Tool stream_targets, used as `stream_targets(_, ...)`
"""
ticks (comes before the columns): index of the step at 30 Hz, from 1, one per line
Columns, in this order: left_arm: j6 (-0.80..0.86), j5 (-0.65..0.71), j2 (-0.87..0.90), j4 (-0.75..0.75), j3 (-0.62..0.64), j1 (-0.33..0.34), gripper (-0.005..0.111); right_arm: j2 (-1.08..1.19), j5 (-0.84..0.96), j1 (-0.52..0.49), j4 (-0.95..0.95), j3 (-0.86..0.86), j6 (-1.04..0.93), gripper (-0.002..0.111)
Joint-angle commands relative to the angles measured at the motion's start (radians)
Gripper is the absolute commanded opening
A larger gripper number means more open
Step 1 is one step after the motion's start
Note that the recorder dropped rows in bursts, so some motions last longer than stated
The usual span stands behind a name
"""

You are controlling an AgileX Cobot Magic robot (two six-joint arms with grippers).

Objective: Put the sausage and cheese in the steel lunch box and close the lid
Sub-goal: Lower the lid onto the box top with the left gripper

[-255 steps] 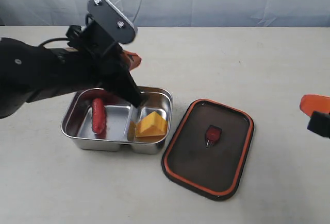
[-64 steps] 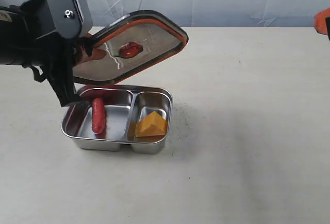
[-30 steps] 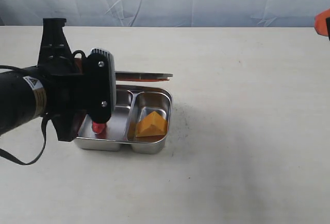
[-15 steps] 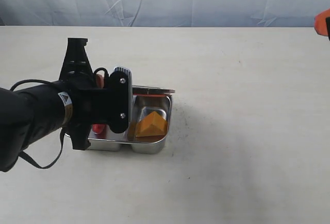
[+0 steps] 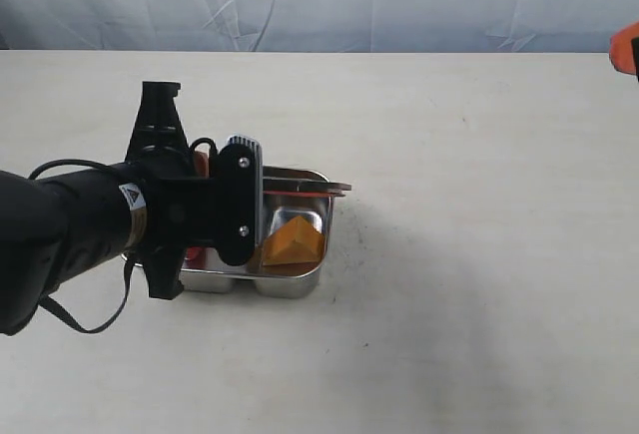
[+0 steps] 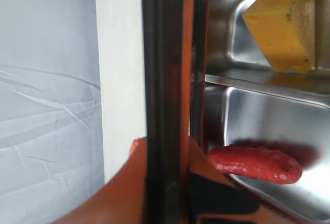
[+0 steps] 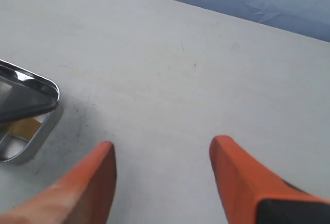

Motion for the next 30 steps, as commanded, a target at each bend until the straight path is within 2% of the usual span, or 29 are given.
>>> stream_targets(1,-0.007,0.01,0.001,-0.023,0.001,-0.003,0.0,-0.005,0.027,-0.003,0.001,-0.001,0.002,0.055)
stream_targets(10,0.007,-0.003,0.002,-0.1,0.001,-0.003,0.0,-0.005,0.041,-0.003,0.003,-0.001,0.004,0.055)
stream_targets(17,0.108,-0.033,0.002,-0.162,0.001,-0.003,0.0,-0.005,0.041,-0.003,0.003,-0.001,0.004,0.055)
stream_targets(23,0.113,-0.037,0.002,-0.167,0.028,-0.003,0.0,-0.005,0.043,-0.003,0.003,-0.001,0.004,0.055)
stream_targets(26,0.113,-0.047,0.008,-0.167,0.049,-0.003,0.006,-0.005,0.043,-0.003,0.003,-0.001,0.004,0.055)
stream_targets(30,0.113,-0.072,0.008,-0.169,0.063,-0.003,0.022,-0.005,0.043,-0.003,0.003,-0.001,0.004,0.055)
